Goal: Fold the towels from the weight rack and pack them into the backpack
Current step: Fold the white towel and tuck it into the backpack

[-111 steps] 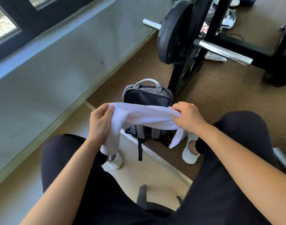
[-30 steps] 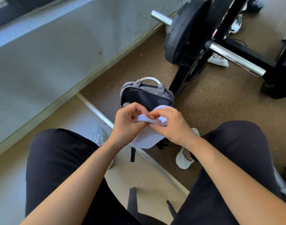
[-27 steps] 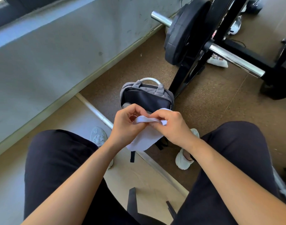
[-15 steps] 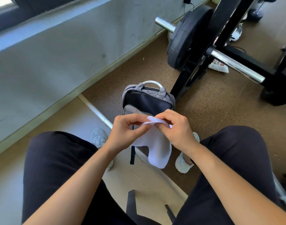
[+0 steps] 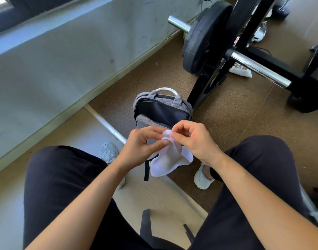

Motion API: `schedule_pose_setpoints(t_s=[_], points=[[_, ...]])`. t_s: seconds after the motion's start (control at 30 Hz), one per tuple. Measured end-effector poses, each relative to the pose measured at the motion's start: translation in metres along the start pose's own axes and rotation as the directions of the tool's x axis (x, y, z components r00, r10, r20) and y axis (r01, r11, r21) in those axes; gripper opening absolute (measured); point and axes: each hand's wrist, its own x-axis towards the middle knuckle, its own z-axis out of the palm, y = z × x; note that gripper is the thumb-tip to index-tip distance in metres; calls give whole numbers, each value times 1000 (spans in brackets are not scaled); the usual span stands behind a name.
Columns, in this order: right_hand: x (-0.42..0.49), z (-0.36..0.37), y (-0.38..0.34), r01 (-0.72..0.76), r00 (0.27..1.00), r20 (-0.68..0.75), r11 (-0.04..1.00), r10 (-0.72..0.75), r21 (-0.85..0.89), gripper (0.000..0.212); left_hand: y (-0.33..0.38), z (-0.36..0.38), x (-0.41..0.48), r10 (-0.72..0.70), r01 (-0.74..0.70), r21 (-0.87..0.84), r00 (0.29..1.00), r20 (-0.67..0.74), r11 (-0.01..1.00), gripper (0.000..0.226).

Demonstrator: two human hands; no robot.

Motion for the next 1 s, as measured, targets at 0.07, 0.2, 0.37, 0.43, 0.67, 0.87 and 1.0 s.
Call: schedule_pose_setpoints(t_s=[0.07,0.2,0.37,0.43,0.67,0.87,1.0], points=[[-1,0,-2,9,1000,2,1000,-9,8,16,-2,1,1,-10,10,-9,1000,9,1000,8],[-2,0,-3,11,999,35,1000,-11,9,10,-3,3,2,-41,39,-48,998,-39,998,8],[-2,3,3,-49,992,111,998,54,-48,29,-5,4,1,-110,101,-102,989,-94,990,8],[-3,8,5,-40,991,117,986,59,-160,27,-4,5,1,-123,112,-102,987,-107,988,12],[-2,11,7,61,995,85,973,-43,-223,39,-6,5,2,-162,147,-105,974,-156,984,23],[2,-7,9,66,997,-30,988,-71,-142,40,-29,4,0,-161,124,268,979,122,956,32],[3,-17,7,54,992,-101,984,-72,-167,29,-48,9,-2,-365,201,489,893,265,849,50]])
